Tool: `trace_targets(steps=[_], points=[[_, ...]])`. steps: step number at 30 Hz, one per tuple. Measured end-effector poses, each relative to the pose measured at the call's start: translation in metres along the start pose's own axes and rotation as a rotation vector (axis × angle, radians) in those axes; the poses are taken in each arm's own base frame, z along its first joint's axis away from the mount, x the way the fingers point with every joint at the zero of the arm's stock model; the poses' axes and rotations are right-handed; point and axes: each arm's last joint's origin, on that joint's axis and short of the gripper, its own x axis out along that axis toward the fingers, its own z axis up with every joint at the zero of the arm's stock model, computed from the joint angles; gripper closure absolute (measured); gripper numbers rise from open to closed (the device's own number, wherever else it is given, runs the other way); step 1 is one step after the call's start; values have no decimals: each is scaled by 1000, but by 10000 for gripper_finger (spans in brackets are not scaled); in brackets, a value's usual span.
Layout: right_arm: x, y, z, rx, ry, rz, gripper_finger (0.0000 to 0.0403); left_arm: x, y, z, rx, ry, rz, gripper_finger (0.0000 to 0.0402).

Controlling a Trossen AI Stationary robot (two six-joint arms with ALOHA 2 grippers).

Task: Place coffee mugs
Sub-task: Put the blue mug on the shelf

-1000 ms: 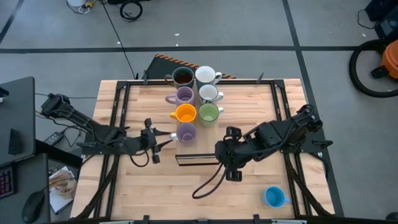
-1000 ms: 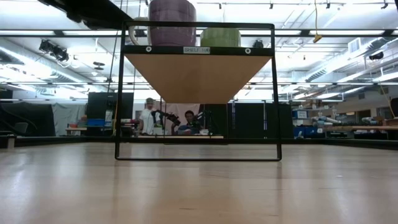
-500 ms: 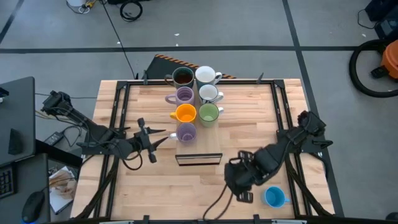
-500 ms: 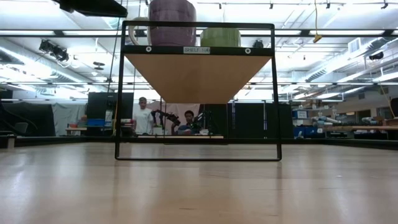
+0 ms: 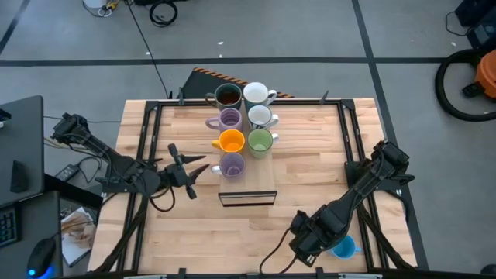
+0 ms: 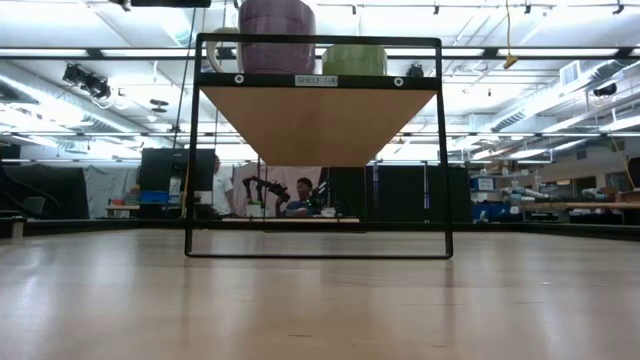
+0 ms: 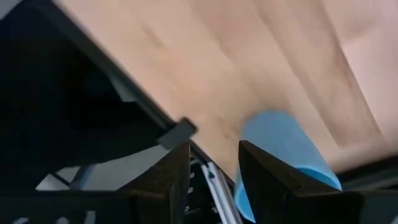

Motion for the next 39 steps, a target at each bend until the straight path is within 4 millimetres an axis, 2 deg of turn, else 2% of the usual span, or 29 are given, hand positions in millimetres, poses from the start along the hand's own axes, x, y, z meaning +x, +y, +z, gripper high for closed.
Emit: trace_targets(steps=[9,20,30,35,39], points=[[25,-14,-10,218,118,-112,260,2,5,7,83,-37,35,256],[34,-15,-26,268,126,-137,260,7,8,6,83,-22,63,256],[81,-33,-21,250,167,-126,264,6,8,6,81,-22,63,256],[93,-42,-18,231,156,-141,290,6,8,6,81,-23,62,256],[94,-44,-18,159,147,-152,333,6,8,6,81,-22,63,256]])
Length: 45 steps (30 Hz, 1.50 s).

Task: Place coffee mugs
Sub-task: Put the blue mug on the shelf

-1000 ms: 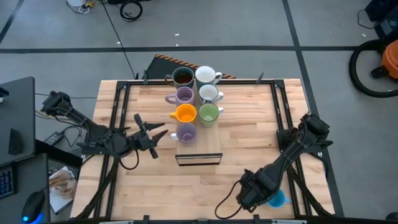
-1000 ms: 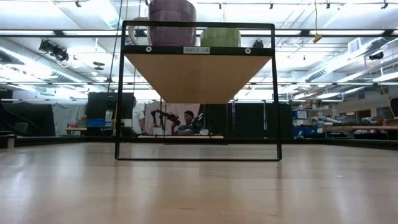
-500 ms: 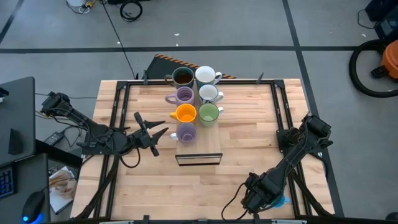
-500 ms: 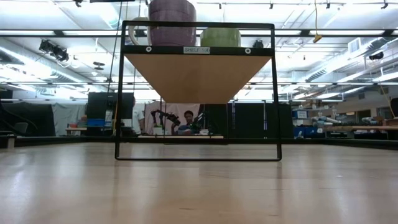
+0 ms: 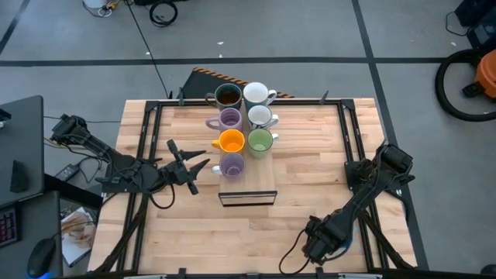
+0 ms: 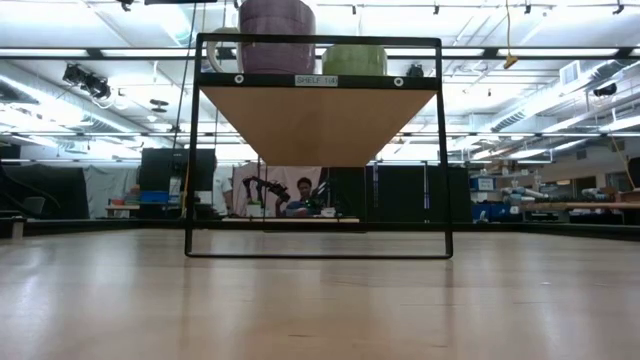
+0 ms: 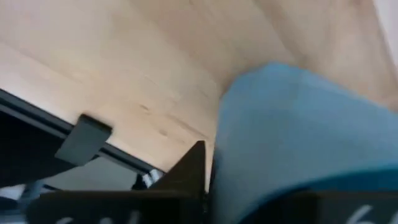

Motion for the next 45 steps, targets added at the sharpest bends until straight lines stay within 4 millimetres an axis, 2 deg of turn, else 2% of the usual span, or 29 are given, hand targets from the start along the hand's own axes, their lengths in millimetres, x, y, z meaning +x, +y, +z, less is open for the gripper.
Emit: trace_targets(steps=[4,11,15,20,26,32,37,40,45], points=[[-4,-4,3,-50,-30,-23,379,0,0,0,0,0,0,256],[-34,-21,8,-17,-140,-9,372,0,0,0,0,0,0,256],[-63,-39,11,10,-200,21,371,0,0,0,-29,0,0,256],[-105,-67,16,26,-339,142,372,-1,-1,0,-84,-3,-5,256],[-147,-91,29,-44,-466,229,372,-4,-3,2,-105,-15,-23,256],[-200,-91,38,-158,-664,230,372,-9,-5,3,-105,-30,-47,256],[-236,-86,52,-193,-732,234,372,-12,-7,4,-129,-38,-63,256],[-243,-78,62,-241,-703,187,372,-14,-8,5,-130,-45,-73,256],[-235,-80,79,-276,-567,40,372,-15,-8,5,-146,-47,-79,256]])
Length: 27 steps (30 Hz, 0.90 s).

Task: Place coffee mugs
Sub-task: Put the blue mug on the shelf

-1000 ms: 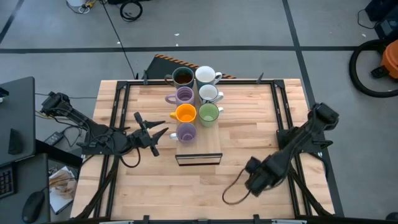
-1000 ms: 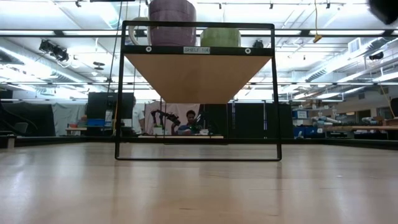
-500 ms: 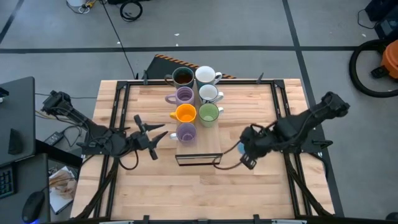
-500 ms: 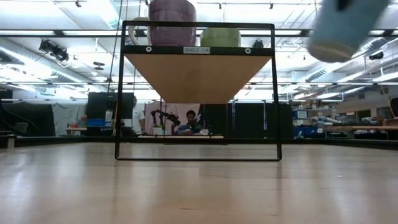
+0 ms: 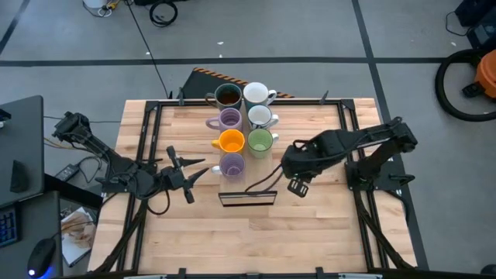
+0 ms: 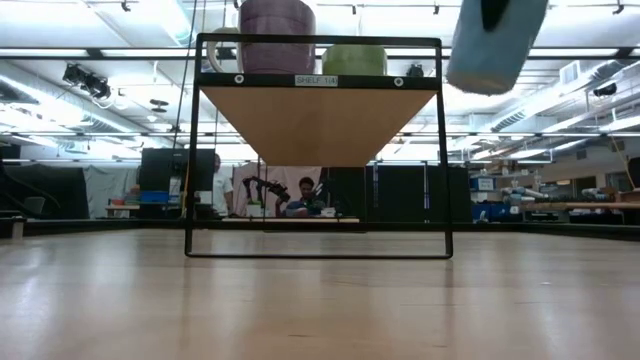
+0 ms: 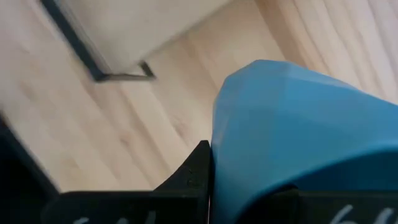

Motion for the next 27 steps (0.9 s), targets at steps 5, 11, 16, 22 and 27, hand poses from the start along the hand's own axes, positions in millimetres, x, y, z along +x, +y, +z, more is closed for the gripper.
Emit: trace_targets(steps=[5,11,16,22,27], points=[[23,-10,-1,-76,101,-77,372,0,0,0,-9,1,0,256],[59,-20,-11,-111,116,26,372,0,0,0,-7,1,0,256],[99,-34,-23,-82,209,22,372,0,0,0,-7,1,0,256],[129,-46,-27,-30,249,47,367,0,0,0,-6,1,0,256],[141,-54,-29,21,271,51,366,0,0,0,-5,1,0,256]])
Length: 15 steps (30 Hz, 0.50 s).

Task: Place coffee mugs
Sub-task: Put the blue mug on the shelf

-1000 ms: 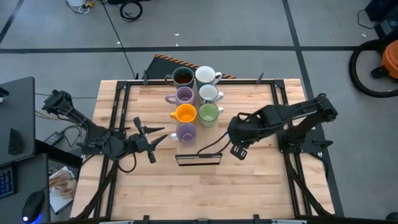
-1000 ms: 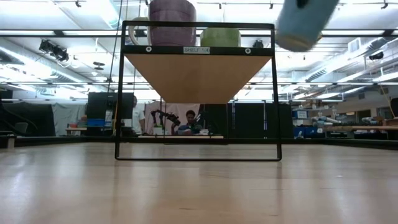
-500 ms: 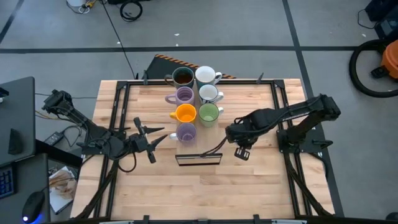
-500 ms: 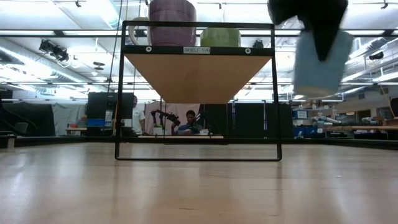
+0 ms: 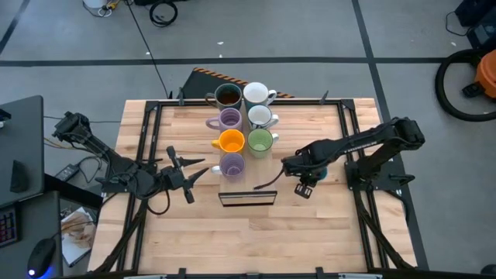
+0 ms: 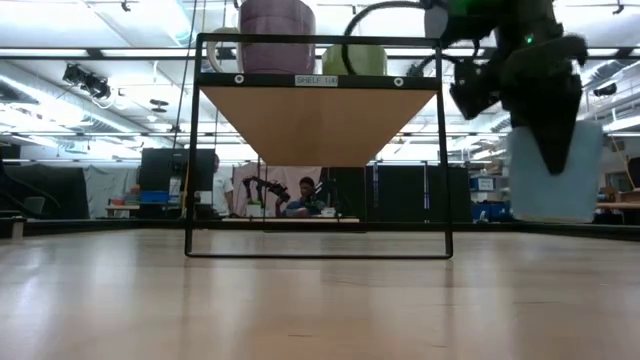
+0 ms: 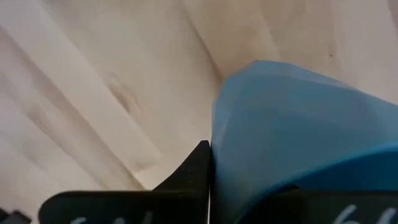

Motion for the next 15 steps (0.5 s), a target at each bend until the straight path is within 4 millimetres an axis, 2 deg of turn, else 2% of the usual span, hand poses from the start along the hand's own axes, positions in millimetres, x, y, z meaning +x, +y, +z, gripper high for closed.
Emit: trace_targets(steps=[9,15], points=[[22,-2,5,23,-37,92,365,0,0,0,1,0,0,256],[23,-2,8,11,-70,77,352,0,0,0,2,0,0,256]])
